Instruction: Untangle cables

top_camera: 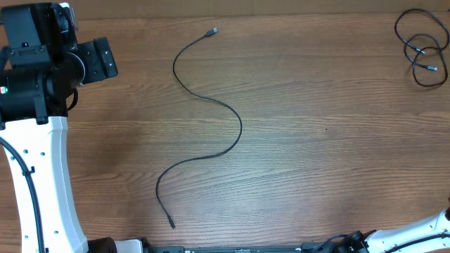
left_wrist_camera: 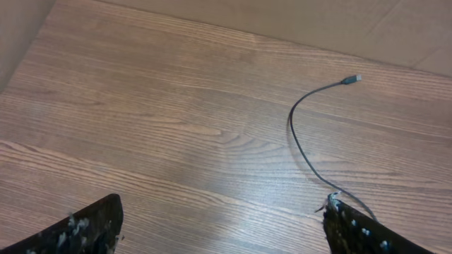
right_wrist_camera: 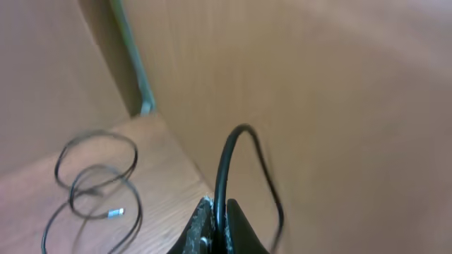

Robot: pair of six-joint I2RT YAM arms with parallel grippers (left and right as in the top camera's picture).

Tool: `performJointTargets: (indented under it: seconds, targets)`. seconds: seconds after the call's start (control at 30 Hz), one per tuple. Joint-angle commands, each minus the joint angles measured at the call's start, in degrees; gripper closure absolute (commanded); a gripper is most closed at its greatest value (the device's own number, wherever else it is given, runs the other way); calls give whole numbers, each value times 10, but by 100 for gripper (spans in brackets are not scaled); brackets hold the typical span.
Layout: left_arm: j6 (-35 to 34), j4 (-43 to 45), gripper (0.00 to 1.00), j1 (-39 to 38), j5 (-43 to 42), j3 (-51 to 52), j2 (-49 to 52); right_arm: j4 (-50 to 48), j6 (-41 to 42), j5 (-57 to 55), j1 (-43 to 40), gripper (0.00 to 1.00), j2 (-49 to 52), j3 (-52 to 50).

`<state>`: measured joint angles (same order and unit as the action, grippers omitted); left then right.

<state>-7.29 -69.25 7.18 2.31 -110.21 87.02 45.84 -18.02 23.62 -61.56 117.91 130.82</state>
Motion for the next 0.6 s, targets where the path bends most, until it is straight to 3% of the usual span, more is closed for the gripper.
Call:
performJointTargets:
  seconds: [0.0, 0.23, 0.57]
  targets:
    - [9, -2, 11, 3, -6, -1, 0, -41, 4, 35, 20, 96, 16, -79]
    - [8, -1, 16, 3, -31, -1, 0, -143, 74, 35, 66, 96, 16, -106]
    - [8, -4, 21, 3, -54, -1, 0, -183, 80, 34, 133, 96, 16, -61]
